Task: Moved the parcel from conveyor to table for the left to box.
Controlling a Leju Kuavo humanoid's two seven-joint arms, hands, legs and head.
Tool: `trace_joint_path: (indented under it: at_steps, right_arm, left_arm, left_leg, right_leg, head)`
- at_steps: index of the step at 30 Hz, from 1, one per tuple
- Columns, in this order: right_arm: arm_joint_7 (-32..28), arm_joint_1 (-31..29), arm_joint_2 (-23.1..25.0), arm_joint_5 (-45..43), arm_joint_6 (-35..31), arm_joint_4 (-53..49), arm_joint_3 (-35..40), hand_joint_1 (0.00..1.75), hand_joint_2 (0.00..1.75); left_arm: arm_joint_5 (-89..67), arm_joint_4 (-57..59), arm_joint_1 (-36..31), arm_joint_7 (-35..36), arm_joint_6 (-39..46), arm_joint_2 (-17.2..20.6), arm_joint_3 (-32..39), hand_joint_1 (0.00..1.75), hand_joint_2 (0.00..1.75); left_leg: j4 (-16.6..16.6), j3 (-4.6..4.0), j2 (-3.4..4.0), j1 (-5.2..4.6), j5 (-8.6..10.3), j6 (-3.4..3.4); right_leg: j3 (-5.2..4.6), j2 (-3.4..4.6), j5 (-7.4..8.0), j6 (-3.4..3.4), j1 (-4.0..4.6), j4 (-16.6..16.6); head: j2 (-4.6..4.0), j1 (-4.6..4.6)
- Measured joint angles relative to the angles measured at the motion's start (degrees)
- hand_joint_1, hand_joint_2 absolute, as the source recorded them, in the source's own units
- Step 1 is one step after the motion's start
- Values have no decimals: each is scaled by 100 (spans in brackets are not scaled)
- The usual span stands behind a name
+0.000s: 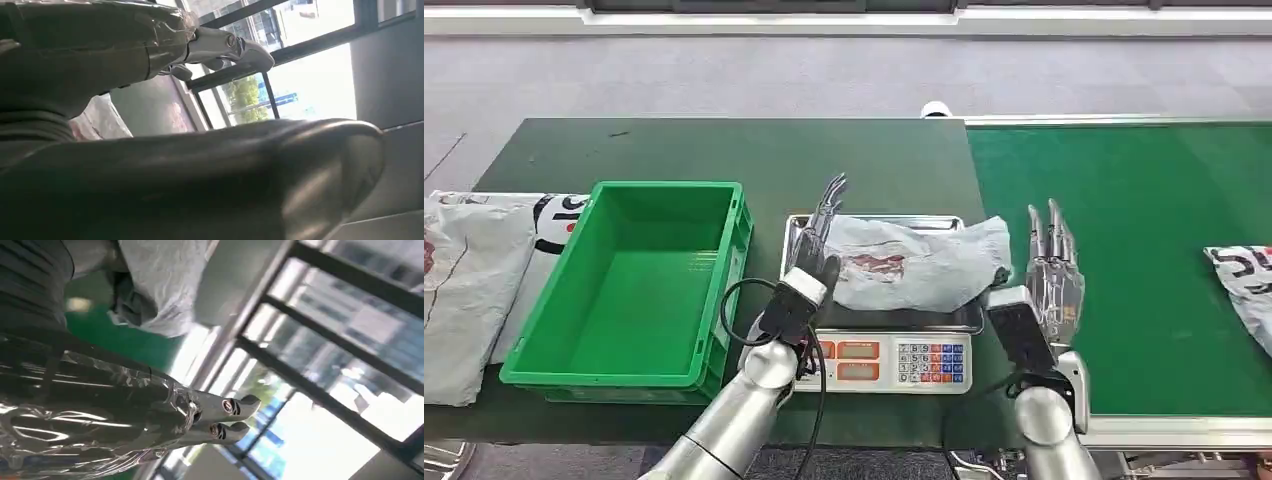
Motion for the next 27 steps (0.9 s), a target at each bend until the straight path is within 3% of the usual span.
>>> trace_joint_path:
  at_steps: [2, 8, 11, 14, 23, 27]
  right_arm:
    - [-347, -179, 0, -137, -118, 378, -240, 0, 175]
    - [-408, -370, 50, -8, -284, 611, -489, 0, 175]
    - [53, -395, 48, 326, 235, 677, -524, 0, 175]
    - [127, -429, 48, 418, 319, 814, -524, 0, 175]
    - [-67, -489, 70, 330, -33, 943, -603, 0, 175]
    - [-216, -499, 87, 157, 409, 926, -631, 0, 175]
  left_arm:
    - [24, -31, 10, 4, 4, 0, 0, 0, 175]
    - [109, -63, 27, 7, 44, 7, 0, 0, 175]
    - [118, -77, 65, 0, 72, 28, 0, 0, 175]
    - [120, -107, 115, 0, 72, 46, 0, 0, 175]
    - [77, -168, 162, 4, 70, 70, 0, 0, 175]
    - [-101, -219, 206, 120, 70, 90, 0, 0, 175]
  left_leg:
    - [1, -5, -10, -2, 4, 4]
    - [1, -7, -14, -1, 3, 3]
    - [-1, -8, -12, 0, 2, 3]
    - [-1, -9, -16, -1, 2, 3]
    - [0, -9, -17, -1, 3, 4]
    - [0, -9, -15, -1, 2, 4]
  right_leg:
    - [1, -6, 1, 2, -2, 0]
    - [-1, -12, -2, -1, -1, 0]
    - [-2, -9, -4, 1, 0, 0]
    - [-2, -14, -4, 1, -1, 0]
    - [-1, -16, -4, 1, -1, 0]
    - [-1, -15, -4, 1, -1, 0]
  head:
    - [0, 0]
    - [0, 0]
    - [0, 0]
    - [2, 0]
    - [0, 0]
    - [0, 0]
